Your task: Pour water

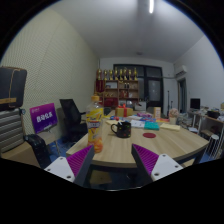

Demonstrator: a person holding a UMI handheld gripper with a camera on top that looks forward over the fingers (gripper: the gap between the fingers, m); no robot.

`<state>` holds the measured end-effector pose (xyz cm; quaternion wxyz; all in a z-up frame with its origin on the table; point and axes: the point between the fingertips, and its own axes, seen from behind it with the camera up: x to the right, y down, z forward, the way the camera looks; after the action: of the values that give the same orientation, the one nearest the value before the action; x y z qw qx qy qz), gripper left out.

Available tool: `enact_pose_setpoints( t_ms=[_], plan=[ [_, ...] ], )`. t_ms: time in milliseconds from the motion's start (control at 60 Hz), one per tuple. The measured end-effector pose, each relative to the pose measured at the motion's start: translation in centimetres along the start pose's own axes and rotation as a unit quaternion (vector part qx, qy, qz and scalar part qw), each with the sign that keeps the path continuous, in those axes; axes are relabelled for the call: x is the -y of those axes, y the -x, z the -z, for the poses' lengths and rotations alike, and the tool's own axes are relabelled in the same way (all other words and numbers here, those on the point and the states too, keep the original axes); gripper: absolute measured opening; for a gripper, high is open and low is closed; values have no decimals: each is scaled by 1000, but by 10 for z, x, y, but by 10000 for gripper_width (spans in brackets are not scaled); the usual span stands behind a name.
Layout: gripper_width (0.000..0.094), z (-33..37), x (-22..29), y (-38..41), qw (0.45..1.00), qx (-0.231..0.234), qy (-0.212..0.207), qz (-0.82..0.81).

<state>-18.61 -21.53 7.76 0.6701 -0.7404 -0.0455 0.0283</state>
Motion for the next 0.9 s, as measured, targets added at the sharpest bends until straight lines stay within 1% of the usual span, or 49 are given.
enact_pose_setpoints(
  t_ms=[117,267,317,367,417,433,500,567,583,650,667,700,733,750,783,850,900],
  plan=[
    [816,-55,-3,36,1000,9,-4,-10],
    [812,-120,4,56,1000,-13,-4,-1],
    [811,-138,7,64,1000,-13,-4,-4],
    [813,-156,13,69,1000,-13,-12,-3],
    [804,-170,22,74,999,-25,-21,4],
    [787,-175,23,74,999,-28,-21,8],
    [495,-190,22,69,998,-50,-16,21],
    [479,-195,23,63,998,-54,-20,8],
    [466,-196,23,65,998,-52,-20,9],
    [462,-199,24,70,999,-41,-20,23],
    [426,-199,25,70,999,-39,-18,26],
    [427,-201,24,71,999,-34,-16,31],
    [377,-203,25,73,999,-27,-15,40],
    [375,-205,26,74,999,-25,-14,44],
    [303,-208,25,79,999,-16,-12,51],
    [308,-220,34,85,1000,4,-12,20],
    [308,-233,44,96,999,21,-9,-45]
  ],
)
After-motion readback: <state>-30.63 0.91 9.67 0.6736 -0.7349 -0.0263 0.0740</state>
